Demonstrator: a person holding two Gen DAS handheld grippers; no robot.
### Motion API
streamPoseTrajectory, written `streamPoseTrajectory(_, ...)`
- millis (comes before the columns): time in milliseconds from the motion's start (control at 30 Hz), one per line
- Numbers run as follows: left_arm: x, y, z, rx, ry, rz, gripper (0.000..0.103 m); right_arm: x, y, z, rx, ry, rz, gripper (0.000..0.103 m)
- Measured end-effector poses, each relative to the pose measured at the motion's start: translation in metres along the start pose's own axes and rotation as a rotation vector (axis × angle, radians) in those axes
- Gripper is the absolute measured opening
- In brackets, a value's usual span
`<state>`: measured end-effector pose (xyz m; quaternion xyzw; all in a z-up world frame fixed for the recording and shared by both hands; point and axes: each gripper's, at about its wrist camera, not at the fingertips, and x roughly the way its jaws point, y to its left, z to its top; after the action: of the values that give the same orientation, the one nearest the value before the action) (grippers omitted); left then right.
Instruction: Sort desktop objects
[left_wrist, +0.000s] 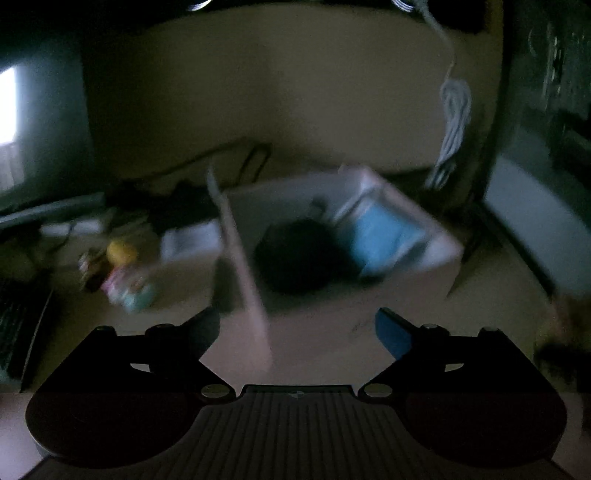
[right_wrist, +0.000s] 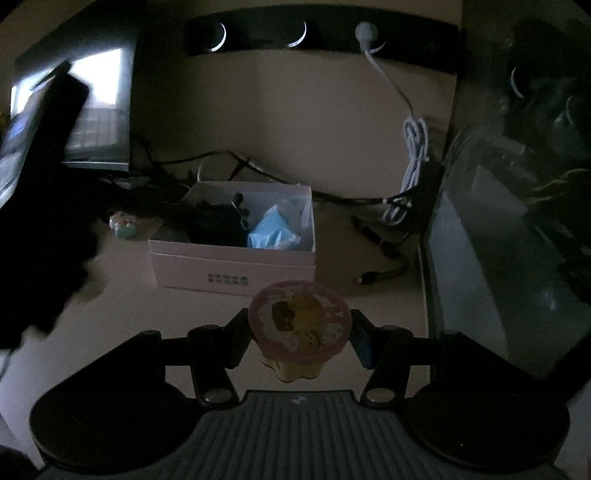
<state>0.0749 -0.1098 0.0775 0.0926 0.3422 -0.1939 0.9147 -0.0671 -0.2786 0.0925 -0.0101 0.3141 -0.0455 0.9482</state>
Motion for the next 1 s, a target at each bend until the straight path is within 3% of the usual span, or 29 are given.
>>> streamPoseTrajectory(200, -0.010, 0.057, -0.018, -0.070, 0.081, 0.003, 0.096, 0.034, 0.012, 0.045, 0.068, -0.032, 0.004, 0.056)
streamPoseTrajectory(367, -0.004, 0.104, -0.025, -0.129, 0.117, 0.025, 0.096, 0.065, 0.013, 0.092, 0.207, -0.096, 0.086, 0.056)
streamPoseTrajectory(500, -0.003, 0.136, -0.031, -0.181, 0.138, 0.035, 0.096, 0.110, 0.035, 0.109, 0.263, -0.020, 0.140, 0.056)
streamPoseTrajectory(733, -0.007, 0.172, -0.038, -0.224, 0.146, 0.042, 0.097, 0.190, 0.082, 0.109, 0.310, 0.209, 0.232, 0.056)
streamPoseTrajectory(900, -0.012, 0.182, -0.043, -0.237, 0.150, 0.019, 0.098, 0.223, 0.088, 0.133, 0.287, 0.160, 0.131, 0.056)
streamPoseTrajectory(967, -0.009, 0.185, -0.046, -0.245, 0.162, 0.017, 0.099, 0.220, 0.080, 0.143, 0.308, 0.169, 0.139, 0.065)
streamPoseTrajectory(1000, -0.007, 0.187, -0.048, -0.249, 0.167, 0.020, 0.099, 0.211, 0.076, 0.145, 0.323, 0.149, 0.149, 0.075)
